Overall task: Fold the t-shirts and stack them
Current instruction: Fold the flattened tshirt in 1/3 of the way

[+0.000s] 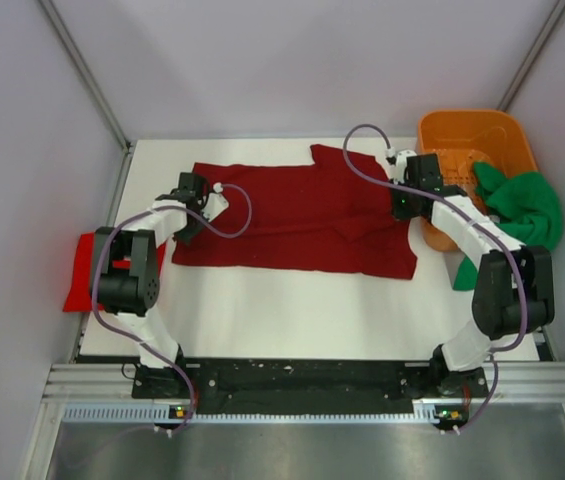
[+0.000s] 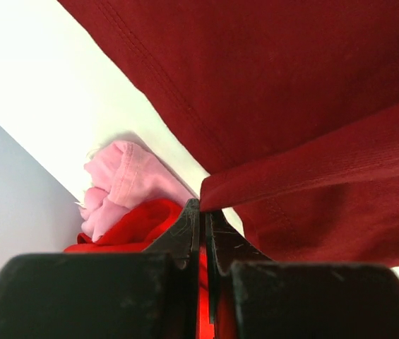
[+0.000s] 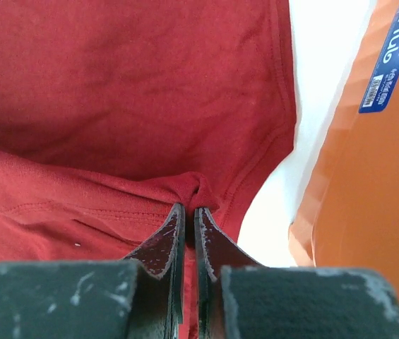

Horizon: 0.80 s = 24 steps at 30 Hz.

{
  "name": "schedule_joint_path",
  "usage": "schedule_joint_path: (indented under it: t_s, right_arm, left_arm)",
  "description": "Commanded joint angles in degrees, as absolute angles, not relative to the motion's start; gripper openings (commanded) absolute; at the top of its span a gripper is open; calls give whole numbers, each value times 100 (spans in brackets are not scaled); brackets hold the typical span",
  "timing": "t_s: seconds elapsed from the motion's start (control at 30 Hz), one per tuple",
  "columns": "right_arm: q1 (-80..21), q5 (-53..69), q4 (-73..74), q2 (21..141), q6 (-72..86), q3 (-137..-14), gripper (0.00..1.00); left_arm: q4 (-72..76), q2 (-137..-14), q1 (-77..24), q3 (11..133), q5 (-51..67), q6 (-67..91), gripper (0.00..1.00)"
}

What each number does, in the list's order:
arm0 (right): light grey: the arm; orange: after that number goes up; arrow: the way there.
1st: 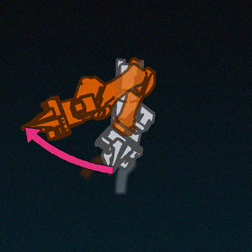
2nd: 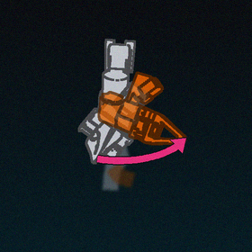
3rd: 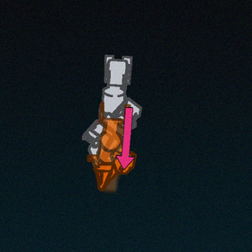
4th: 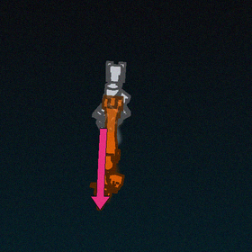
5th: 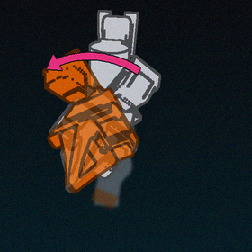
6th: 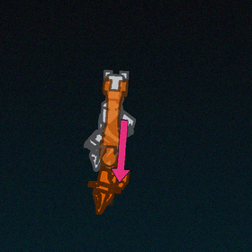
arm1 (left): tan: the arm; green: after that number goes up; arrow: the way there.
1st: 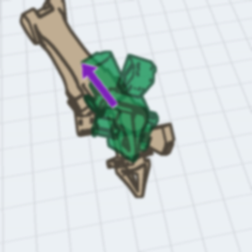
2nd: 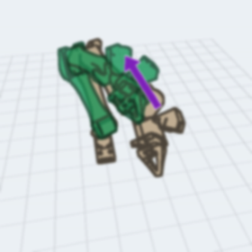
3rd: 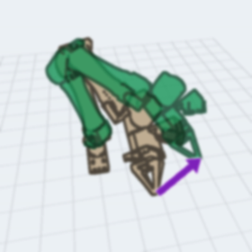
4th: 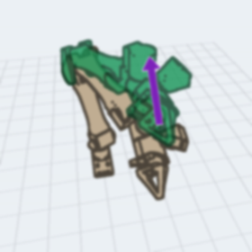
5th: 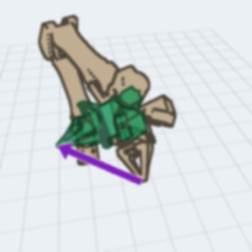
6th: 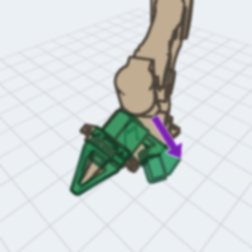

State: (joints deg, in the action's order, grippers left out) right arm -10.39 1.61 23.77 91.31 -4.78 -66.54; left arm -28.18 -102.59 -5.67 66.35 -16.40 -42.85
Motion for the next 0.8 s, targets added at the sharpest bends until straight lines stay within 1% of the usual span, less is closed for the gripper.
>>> schedule_joint_path:
  t_s: [0.0,0.07,0.1,0.2,0.3,0.4,0.43,0.47,0.6,0.7,0.77]
  right_arm:
    - [-1125,-44,2189,9281,-642,-6935,0]
    - [-1160,-53,2197,9377,-659,-6970,0]
    - [-1169,-53,2189,9395,-659,-6996,0]
    - [-1160,-53,2197,9483,-615,-7075,0]
    - [-1178,-35,2206,9580,-571,-7172,0]
    - [-1230,-35,2215,9703,-536,-7286,0]
    - [-1248,-35,2215,9747,-527,-7321,0]
    - [-1248,-79,2224,9791,-519,-7356,0]
    - [-1266,-228,2224,10010,-378,-7540,0]
    - [-1266,-334,2224,10221,-229,-7760,0]
    - [-1266,-351,2224,10466,-193,-7944,2]
  left_arm:
    - [-2760,-10362,-562,6890,-1898,-4008,2]
    - [-2725,-10362,-562,6917,-1960,-3947,7]
    - [-2707,-10362,-562,6926,-1995,-3903,11]
    - [-2348,-10415,-536,7048,-2406,-3789,33]
    - [-1926,-10538,-326,7416,-2838,-3526,52]
    - [-2502,-10713,-44,8285,-2427,-2920,52]
    - [-2688,-10705,147,8436,-2313,-2814,51]
    - [-2742,-10635,132,8464,-2181,-2821,50]
    - [-2672,-9969,-245,7693,-1442,-3294,49]
    - [-2751,-9494,-509,6911,-837,-3874,45]
    - [-2847,-9230,-589,6471,-485,-4156,45]
